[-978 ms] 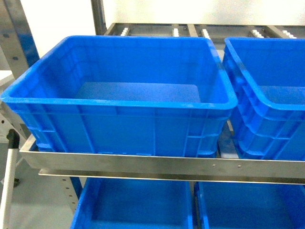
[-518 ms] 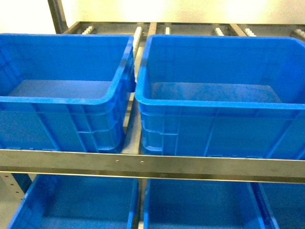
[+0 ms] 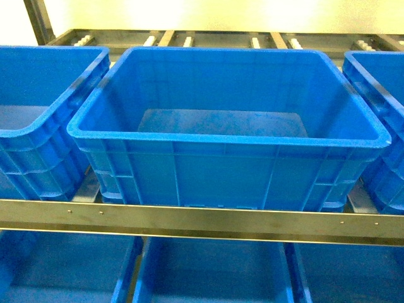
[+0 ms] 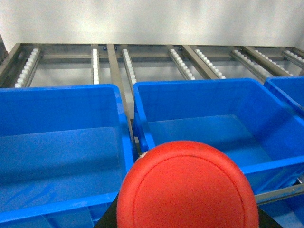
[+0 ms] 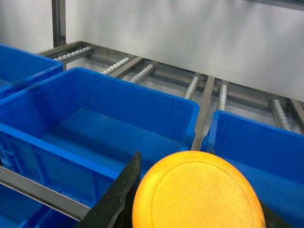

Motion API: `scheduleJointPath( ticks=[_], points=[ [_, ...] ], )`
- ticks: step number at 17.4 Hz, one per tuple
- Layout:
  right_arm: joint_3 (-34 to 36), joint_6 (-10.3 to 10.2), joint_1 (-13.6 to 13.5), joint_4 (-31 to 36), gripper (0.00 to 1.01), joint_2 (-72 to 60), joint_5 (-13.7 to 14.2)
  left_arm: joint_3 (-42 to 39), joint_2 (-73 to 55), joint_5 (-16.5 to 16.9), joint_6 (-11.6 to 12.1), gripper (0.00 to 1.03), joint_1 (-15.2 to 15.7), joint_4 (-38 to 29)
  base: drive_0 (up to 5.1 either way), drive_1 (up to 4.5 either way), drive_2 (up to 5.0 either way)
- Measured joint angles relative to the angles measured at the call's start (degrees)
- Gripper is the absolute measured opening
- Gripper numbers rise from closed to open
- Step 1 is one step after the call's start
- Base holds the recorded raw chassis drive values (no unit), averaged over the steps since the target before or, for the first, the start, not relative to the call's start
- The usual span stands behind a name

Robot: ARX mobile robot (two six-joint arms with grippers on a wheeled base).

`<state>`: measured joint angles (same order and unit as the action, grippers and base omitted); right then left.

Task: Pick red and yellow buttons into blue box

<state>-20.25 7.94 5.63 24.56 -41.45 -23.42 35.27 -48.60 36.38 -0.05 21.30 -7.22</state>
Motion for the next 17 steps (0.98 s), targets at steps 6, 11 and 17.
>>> scheduleJointPath(
  ticks=[6, 11, 17],
  points=[
    [0.00, 0.00, 0.00, -0.22, 0.35, -0.11, -0.17, 0.00, -0.22, -0.09, 0.00, 0.24, 0.17, 0.02, 2.4, 2.16, -5.2],
    [0.00, 0.00, 0.00, -0.33, 0.35, -0.09, -0.17, 0.00, -0.26, -0.11, 0.00, 0.24, 0.17, 0.24, 2.6, 2.31, -5.1],
    [0.00, 0.00, 0.02, -0.28, 0.35, -0.13, 0.02, 0.00, -0.26, 0.11, 0.00, 0.24, 0.04, 0.02, 0.1, 2.36, -2.2]
  ],
)
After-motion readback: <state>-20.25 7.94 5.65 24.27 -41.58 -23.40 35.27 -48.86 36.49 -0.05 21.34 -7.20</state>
